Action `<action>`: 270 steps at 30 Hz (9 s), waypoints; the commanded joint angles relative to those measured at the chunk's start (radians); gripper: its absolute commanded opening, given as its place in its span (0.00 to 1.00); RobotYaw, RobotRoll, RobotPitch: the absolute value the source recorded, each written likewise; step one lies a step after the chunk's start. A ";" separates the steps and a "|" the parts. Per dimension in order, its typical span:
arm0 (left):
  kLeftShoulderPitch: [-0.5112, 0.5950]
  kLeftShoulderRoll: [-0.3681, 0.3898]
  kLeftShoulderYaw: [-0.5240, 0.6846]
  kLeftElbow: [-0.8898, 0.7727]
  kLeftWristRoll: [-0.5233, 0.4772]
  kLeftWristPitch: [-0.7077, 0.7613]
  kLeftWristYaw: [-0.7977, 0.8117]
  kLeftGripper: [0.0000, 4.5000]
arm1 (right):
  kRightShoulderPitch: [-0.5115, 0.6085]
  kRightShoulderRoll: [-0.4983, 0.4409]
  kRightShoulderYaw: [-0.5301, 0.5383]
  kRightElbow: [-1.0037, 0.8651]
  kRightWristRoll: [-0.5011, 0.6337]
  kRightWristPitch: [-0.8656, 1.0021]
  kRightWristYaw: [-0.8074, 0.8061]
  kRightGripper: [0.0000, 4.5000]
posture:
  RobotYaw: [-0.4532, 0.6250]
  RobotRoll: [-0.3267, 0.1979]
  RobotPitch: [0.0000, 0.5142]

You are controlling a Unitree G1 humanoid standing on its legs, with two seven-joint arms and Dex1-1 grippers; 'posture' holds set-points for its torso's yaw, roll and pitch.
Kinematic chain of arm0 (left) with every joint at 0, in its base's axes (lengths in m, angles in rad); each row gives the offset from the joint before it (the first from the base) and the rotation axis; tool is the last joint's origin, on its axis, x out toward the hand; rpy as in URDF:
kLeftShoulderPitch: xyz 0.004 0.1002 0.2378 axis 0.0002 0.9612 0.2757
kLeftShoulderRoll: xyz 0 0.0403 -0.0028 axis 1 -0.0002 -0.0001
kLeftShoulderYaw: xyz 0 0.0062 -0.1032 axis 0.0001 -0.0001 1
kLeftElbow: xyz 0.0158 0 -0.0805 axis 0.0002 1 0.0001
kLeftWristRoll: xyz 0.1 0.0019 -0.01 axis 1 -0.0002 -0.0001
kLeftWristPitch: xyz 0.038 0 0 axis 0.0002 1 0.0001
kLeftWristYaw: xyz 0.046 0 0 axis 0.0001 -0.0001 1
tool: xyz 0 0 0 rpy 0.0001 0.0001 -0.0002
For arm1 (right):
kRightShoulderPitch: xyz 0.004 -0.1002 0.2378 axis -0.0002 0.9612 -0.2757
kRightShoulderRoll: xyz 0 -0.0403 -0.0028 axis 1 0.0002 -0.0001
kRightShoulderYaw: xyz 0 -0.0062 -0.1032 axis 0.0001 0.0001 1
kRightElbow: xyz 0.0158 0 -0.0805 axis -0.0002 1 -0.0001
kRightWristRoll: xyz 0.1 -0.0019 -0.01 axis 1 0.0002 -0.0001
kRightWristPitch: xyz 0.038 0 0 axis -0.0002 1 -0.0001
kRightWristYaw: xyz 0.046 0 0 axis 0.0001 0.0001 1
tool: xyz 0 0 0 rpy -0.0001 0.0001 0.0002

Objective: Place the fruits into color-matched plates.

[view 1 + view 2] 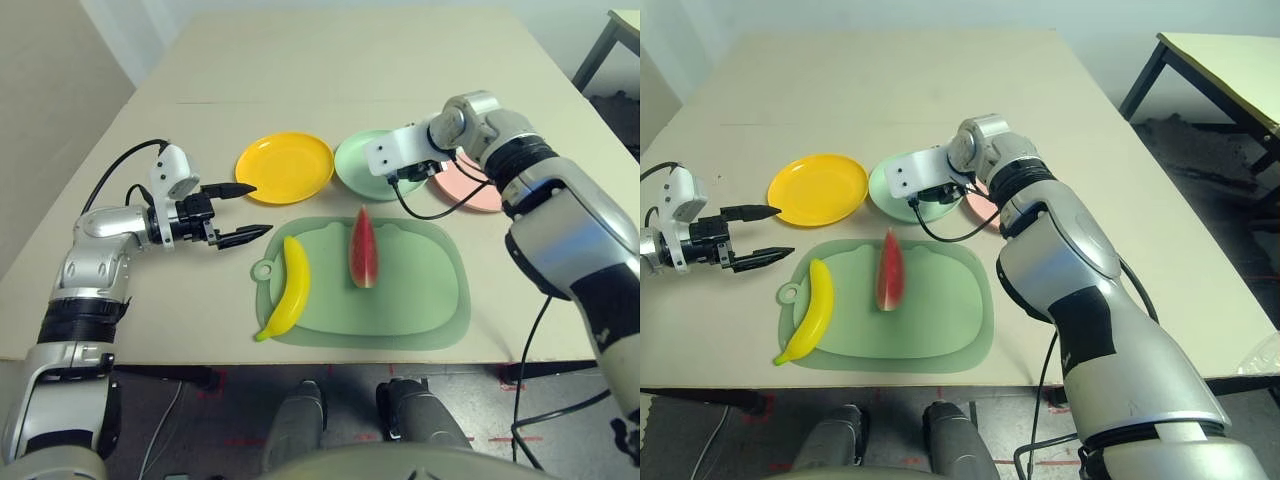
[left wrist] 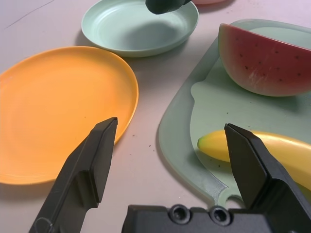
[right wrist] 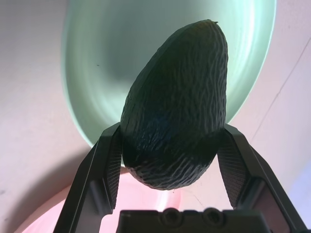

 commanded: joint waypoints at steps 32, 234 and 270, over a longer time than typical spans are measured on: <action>-0.003 0.027 0.007 0.044 -0.056 -0.033 -0.275 1.00 | 0.066 -0.202 -0.020 -0.794 0.445 -0.454 0.768 1.00 | 0.42 0.62 0.21; -0.649 -0.125 -0.832 0.600 0.302 -1.051 -0.357 0.38 | 1.223 -0.365 -0.800 -1.536 1.170 0.510 0.453 1.00 | 0.28 0.62 0.11; -0.793 -0.265 -0.685 1.040 1.020 -0.391 0.807 0.38 | 1.245 -0.395 -0.761 -1.653 1.177 0.617 0.361 1.00 | 0.23 0.62 0.13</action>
